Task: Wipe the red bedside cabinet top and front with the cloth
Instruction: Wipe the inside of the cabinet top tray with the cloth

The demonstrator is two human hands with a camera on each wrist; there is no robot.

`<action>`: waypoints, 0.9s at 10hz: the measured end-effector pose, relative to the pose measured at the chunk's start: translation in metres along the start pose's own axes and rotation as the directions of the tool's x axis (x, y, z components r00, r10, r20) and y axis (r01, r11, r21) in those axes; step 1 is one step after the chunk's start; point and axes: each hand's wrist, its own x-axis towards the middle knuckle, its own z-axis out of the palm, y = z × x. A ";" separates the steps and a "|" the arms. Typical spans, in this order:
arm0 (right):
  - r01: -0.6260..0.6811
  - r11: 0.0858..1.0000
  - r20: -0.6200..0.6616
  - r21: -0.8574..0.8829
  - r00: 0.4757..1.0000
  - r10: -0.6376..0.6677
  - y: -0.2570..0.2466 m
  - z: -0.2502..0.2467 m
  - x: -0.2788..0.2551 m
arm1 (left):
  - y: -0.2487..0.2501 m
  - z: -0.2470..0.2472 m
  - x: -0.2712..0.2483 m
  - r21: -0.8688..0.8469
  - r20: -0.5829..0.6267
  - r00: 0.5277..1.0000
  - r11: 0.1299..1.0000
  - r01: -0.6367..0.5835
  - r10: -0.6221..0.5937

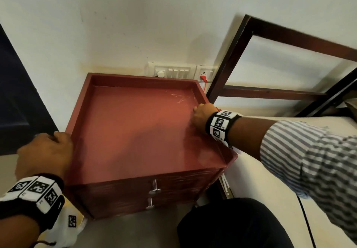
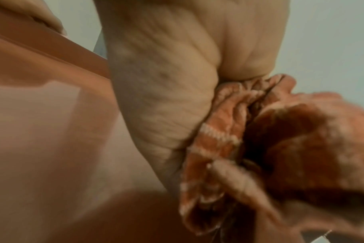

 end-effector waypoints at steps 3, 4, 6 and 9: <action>0.085 0.979 -0.038 0.186 0.996 -0.079 -0.045 0.009 -0.124 | -0.045 0.038 0.022 0.000 0.092 0.995 1.000 0.022 -0.022; 0.120 0.962 0.005 0.247 0.992 -0.125 -0.054 0.009 -0.159 | -0.028 0.022 0.008 -0.009 0.047 0.998 0.999 0.042 -0.041; 0.019 0.833 -0.122 0.553 0.991 0.058 0.008 0.002 -0.183 | 0.018 -0.024 -0.020 0.039 0.066 0.994 0.996 0.084 -0.087; -0.272 0.330 0.192 0.904 0.947 0.256 0.073 0.026 -0.056 | 0.015 -0.023 -0.011 0.046 0.133 0.989 0.997 0.064 -0.069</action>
